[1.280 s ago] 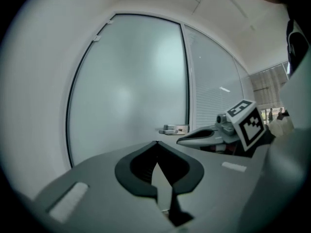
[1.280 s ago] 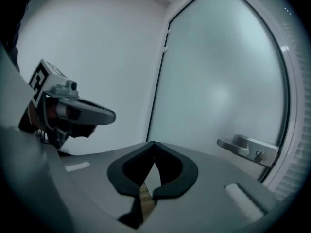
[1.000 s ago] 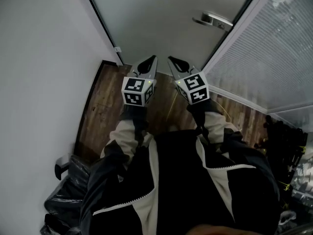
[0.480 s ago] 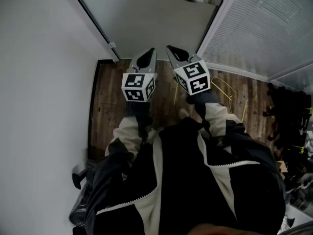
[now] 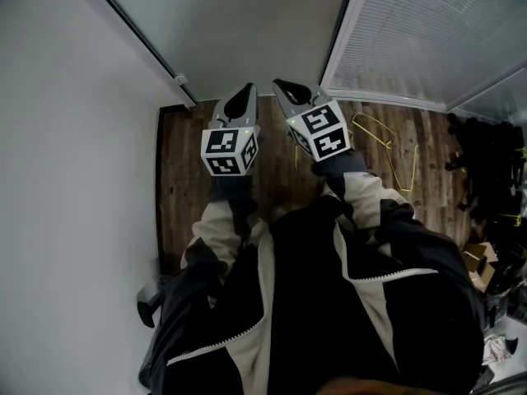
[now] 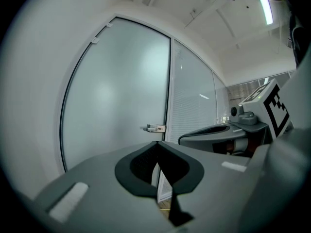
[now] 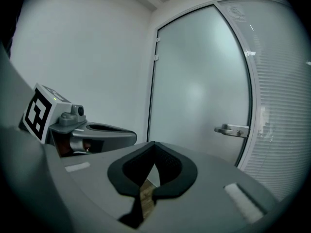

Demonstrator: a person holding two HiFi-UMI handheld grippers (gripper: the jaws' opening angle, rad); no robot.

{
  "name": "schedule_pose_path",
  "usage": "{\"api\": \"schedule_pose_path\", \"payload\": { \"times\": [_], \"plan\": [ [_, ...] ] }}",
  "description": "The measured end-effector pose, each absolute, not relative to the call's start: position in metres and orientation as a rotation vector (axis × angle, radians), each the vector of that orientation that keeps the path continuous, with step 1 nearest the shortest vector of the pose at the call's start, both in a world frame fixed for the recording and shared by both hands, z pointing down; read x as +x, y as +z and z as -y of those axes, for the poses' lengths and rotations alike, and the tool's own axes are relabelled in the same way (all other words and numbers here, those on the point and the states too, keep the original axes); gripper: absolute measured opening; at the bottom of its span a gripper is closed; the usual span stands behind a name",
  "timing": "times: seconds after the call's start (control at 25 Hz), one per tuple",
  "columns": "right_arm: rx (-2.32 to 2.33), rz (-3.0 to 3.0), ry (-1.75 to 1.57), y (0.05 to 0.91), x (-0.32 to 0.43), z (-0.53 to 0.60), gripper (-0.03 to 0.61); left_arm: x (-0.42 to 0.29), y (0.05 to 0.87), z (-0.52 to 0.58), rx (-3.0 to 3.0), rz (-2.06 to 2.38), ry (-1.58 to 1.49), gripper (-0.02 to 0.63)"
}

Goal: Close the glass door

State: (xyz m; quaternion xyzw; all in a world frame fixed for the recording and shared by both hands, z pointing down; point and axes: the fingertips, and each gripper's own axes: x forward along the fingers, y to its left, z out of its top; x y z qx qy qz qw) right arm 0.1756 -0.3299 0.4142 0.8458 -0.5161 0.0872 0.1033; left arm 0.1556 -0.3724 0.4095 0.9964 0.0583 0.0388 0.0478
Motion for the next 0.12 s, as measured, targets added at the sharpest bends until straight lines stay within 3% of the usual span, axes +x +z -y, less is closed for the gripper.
{"api": "schedule_pose_path", "payload": {
  "times": [0.12],
  "plan": [
    [2.506,1.52,0.266,0.4141,0.1722,0.3261,0.0,0.1532,0.409,0.3677,3.036,-0.191,0.121,0.011]
  ]
}}
